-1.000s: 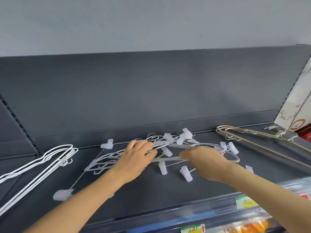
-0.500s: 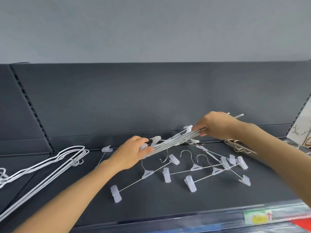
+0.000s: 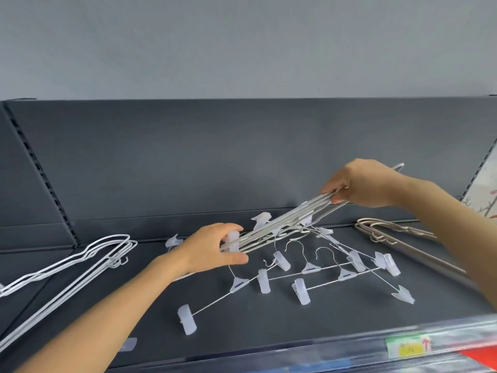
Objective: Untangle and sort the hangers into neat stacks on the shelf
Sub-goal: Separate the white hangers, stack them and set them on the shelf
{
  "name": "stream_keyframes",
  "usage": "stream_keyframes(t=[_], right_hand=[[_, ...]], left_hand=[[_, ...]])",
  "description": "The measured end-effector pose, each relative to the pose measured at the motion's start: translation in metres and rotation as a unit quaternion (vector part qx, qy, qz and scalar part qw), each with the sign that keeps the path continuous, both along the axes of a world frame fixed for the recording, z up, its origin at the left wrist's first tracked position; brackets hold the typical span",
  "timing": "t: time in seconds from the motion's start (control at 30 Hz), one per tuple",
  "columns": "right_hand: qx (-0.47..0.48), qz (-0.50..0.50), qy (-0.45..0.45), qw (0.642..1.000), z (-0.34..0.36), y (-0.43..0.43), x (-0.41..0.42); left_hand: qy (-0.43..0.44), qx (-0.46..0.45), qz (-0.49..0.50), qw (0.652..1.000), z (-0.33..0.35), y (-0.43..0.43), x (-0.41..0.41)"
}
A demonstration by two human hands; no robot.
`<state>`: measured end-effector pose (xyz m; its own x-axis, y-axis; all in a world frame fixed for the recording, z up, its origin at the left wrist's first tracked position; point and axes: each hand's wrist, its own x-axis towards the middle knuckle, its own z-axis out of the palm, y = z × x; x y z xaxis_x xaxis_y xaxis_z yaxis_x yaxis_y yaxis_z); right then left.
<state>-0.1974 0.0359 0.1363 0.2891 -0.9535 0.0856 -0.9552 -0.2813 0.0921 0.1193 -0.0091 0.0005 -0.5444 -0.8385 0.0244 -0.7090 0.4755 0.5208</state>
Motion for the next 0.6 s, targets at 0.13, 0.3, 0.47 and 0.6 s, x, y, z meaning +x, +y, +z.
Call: stream_keyframes(t=[0.13,0.3,0.47,0.6], right_hand=[[0.003,-0.003,-0.011,1.0,0.007,0.001,0.0],[-0.1,0.063,0.151,0.982,0.0,-0.012,0.002],[-0.257,0.131,0.246,0.925,-0.011,-0.021,0.004],[-0.192,0.092,0.288,0.934,-0.026,-0.01,0.016]], left_hand=[[-0.013,-0.034,-0.015,0.999,0.002,-0.004,-0.002],[0.051,-0.012,-0.001,0.999,0.01,-0.009,-0.005],[0.089,0.019,0.04,0.995,0.0,-0.018,0.002],[0.092,0.039,0.037,0.994,-0.007,-0.011,0.0]])
